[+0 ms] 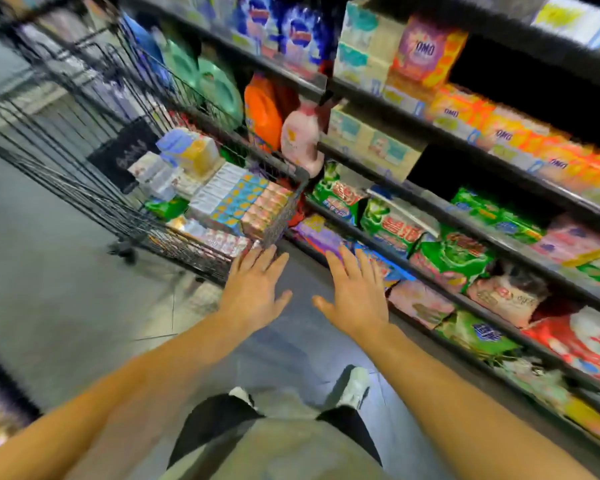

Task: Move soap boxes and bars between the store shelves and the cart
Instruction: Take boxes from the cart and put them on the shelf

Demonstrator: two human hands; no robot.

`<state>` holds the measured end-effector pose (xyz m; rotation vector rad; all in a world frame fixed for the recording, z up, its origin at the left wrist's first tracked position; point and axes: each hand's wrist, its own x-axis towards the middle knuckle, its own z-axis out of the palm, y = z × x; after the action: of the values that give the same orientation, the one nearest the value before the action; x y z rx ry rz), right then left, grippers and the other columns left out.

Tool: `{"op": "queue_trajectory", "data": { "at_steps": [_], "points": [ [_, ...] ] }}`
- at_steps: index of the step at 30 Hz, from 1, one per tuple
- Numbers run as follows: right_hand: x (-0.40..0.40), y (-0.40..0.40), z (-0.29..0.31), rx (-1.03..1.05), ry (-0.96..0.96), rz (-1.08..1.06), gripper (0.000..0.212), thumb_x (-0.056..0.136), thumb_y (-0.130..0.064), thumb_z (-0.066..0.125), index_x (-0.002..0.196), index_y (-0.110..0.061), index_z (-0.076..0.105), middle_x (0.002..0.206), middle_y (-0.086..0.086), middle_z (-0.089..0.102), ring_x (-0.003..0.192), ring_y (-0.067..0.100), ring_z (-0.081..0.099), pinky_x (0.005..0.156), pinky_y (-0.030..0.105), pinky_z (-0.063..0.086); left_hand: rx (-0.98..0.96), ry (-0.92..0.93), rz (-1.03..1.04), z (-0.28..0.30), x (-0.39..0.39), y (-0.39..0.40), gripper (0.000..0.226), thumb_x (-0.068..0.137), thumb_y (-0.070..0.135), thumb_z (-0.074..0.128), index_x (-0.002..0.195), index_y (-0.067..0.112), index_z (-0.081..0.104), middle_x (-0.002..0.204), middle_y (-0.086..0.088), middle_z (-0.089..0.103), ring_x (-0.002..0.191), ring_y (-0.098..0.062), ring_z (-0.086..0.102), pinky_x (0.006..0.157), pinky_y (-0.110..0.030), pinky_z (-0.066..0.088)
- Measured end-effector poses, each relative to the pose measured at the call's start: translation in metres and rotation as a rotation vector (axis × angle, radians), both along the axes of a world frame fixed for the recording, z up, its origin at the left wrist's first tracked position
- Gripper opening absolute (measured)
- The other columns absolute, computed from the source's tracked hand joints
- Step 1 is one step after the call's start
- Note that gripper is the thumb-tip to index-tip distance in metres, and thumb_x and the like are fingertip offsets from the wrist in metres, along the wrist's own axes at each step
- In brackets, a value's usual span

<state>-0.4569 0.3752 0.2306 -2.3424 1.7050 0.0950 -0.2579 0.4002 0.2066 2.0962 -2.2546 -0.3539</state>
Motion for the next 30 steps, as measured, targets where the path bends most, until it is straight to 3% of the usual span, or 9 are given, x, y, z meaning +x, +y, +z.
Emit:
{"op": "queue_trajectory", "data": {
  "at_steps": [5, 13, 18, 30],
  "points": [
    [0.075, -0.01, -0.001, 0.018, 0.016, 0.047, 0.087, 0.09, -0.06, 0.055, 0.158, -0.024, 0.013, 0.166, 0.002, 0.008, 0.152, 0.029, 0.003, 0.121, 0.049, 0.004, 0.001, 0.012, 0.051, -0.003, 0.08, 0.004, 0.072, 0.087, 0.053, 0.051, 0.15, 0.019, 0.039, 0.153, -0.009, 0.041, 0.14, -0.036, 0.034, 0.112, -0.054, 0.029],
    [0.165, -0.062, -0.027, 0.073, 0.015, 0.079, 0.085, 0.091, -0.058, 0.056, 0.157, -0.026, 0.015, 0.165, 0.002, 0.011, 0.151, 0.029, 0.005, 0.121, 0.047, 0.002, 0.028, 0.061, 0.128, -0.015, 0.168, -0.047, 0.07, 0.094, 0.05, 0.052, 0.154, 0.024, 0.027, 0.162, -0.004, 0.021, 0.149, -0.031, 0.014, 0.121, -0.048, 0.01],
    [0.213, -0.117, -0.048, 0.13, -0.01, 0.05, 0.086, 0.089, -0.058, 0.059, 0.157, -0.026, 0.017, 0.164, 0.002, 0.015, 0.152, 0.029, 0.005, 0.122, 0.048, 0.004, 0.044, 0.025, 0.113, -0.025, 0.224, -0.098, 0.067, 0.092, 0.048, 0.057, 0.15, 0.021, 0.036, 0.156, -0.007, 0.034, 0.146, -0.034, 0.023, 0.118, -0.051, 0.02],
    [0.311, -0.226, -0.072, 0.246, -0.011, 0.021, 0.084, 0.093, -0.06, 0.052, 0.158, -0.025, 0.013, 0.166, 0.004, 0.008, 0.152, 0.031, 0.001, 0.122, 0.047, 0.002, 0.166, 0.023, 0.08, -0.048, 0.33, -0.206, 0.069, 0.095, 0.052, 0.049, 0.154, 0.025, 0.025, 0.161, -0.006, 0.024, 0.149, -0.034, 0.017, 0.119, -0.052, 0.016]
  ]
}}
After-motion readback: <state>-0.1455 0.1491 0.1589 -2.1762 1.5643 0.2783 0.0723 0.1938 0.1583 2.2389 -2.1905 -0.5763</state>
